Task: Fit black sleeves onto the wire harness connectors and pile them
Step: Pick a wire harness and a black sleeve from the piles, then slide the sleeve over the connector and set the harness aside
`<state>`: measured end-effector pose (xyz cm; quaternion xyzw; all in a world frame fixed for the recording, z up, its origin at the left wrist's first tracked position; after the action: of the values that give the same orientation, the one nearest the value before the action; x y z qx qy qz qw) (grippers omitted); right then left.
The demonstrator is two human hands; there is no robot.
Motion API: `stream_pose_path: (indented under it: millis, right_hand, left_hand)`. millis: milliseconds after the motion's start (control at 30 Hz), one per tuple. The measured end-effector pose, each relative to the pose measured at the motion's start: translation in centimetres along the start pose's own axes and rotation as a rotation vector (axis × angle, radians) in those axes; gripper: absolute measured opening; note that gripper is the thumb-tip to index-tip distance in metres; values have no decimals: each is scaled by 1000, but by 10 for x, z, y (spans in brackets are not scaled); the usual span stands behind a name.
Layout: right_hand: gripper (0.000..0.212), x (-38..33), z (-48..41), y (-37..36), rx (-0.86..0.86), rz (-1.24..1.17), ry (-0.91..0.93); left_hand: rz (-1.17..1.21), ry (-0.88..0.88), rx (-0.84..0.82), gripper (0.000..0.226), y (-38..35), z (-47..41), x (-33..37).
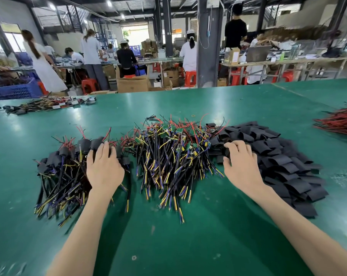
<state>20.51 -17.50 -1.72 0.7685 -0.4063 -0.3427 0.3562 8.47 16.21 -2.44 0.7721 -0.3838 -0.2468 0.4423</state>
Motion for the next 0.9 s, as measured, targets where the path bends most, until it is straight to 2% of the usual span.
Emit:
stream_pose_path:
  millis: [100,167,233,367,533,667,900]
  right_hand:
    - [38,6,-1,-7,-68,89,-25]
    - [39,9,-2,-14,-121,123,-25]
    - [40,9,-2,-19,-170,135,-19]
    - [34,5,1,-26,-216,170,31]
    - [30,6,-2,-22,-155,248,22]
    - [35,19,-3,-20,-175,319,-102]
    - [29,15,-5,-21,-204,293,-66]
  left_hand:
    - [-19,34,15,46,5,-3,12]
    - [150,77,116,37,16,-6,25]
    - [297,46,165,29,27,-16,43]
    - [474,-80,3,30,34,-52,95]
    - [399,-25,-217,36,22,-82,124]
    - [519,124,-205,19,22,-89,119]
    - [526,112,-114,17,41,-90,126]
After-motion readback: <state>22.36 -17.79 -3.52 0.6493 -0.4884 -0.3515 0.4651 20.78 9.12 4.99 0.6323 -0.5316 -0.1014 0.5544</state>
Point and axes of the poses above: each hand's wrist, its own z-axis away from the middle knuckle, its own y-axis out of the back of the hand, x = y × z, the point moved 4 cm from there along -z, towards the middle knuckle, and after that the axes turned 2 degrees about x, right-handed, at the moved point
